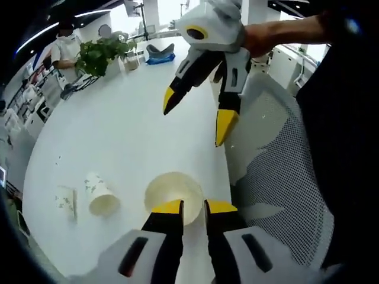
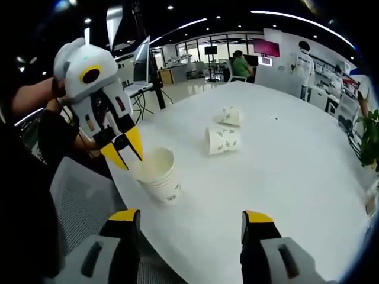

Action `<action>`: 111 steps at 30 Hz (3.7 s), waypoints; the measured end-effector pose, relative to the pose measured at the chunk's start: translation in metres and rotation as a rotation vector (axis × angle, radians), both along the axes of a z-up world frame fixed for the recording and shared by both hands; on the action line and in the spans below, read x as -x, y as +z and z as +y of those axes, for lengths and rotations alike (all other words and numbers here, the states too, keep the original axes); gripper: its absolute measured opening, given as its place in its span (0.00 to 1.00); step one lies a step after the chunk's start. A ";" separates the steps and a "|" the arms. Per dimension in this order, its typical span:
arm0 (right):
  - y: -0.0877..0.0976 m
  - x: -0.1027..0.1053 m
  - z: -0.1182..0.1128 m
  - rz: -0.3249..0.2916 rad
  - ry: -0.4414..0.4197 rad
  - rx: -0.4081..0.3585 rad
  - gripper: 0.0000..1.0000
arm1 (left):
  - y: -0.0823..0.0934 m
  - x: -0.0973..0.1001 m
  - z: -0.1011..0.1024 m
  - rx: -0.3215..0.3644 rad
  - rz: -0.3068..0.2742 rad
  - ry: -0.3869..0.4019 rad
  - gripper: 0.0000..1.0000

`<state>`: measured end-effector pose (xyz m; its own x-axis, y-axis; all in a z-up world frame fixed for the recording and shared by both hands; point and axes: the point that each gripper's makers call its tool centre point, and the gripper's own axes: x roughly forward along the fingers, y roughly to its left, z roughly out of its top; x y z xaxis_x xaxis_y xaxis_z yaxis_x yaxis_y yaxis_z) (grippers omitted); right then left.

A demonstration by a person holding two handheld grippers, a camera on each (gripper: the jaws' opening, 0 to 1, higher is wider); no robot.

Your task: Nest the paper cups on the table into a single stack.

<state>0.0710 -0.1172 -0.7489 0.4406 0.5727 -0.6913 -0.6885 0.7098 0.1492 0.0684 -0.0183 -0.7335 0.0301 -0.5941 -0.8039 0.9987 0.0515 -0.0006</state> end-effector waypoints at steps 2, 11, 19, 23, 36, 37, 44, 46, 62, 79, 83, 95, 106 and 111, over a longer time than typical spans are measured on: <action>0.000 -0.002 -0.001 -0.002 -0.006 0.002 0.68 | 0.001 -0.007 0.003 0.018 -0.004 0.035 0.13; 0.013 -0.034 -0.004 -0.012 -0.037 -0.046 0.65 | 0.020 -0.038 0.020 0.184 -0.014 0.284 0.18; 0.028 -0.101 0.009 -0.022 -0.107 -0.181 0.63 | 0.014 -0.065 0.060 0.277 -0.019 0.563 0.31; 0.033 -0.139 0.023 0.000 -0.126 -0.280 0.61 | 0.006 -0.059 0.070 0.270 -0.008 0.617 0.32; 0.018 -0.234 0.078 0.049 -0.011 -0.317 0.61 | -0.033 -0.056 0.108 0.226 0.034 0.822 0.35; 0.016 -0.241 0.081 0.049 -0.008 -0.312 0.61 | -0.034 -0.054 0.109 0.222 0.037 0.823 0.35; -0.007 -0.287 0.105 0.106 0.012 -0.339 0.58 | -0.042 -0.045 0.115 0.201 0.056 0.853 0.34; -0.014 -0.299 0.107 0.111 0.018 -0.341 0.57 | -0.043 -0.046 0.116 0.203 0.060 0.862 0.34; -0.057 -0.320 0.154 0.238 0.101 -0.374 0.54 | -0.048 -0.058 0.128 0.199 0.060 0.894 0.32; -0.076 -0.313 0.192 0.263 0.159 -0.369 0.23 | -0.051 -0.061 0.131 0.217 0.078 0.908 0.29; -0.078 -0.312 0.194 0.252 0.159 -0.359 0.09 | -0.051 -0.061 0.133 0.224 0.081 0.914 0.28; -0.061 -0.315 0.187 0.217 0.131 -0.350 0.00 | -0.049 -0.063 0.134 0.251 0.074 0.930 0.29; -0.024 -0.315 0.162 0.163 0.085 -0.333 0.00 | -0.047 -0.065 0.125 0.287 0.087 0.931 0.31; -0.014 -0.315 0.146 0.146 0.082 -0.307 0.00 | -0.051 -0.064 0.118 0.287 0.099 0.923 0.31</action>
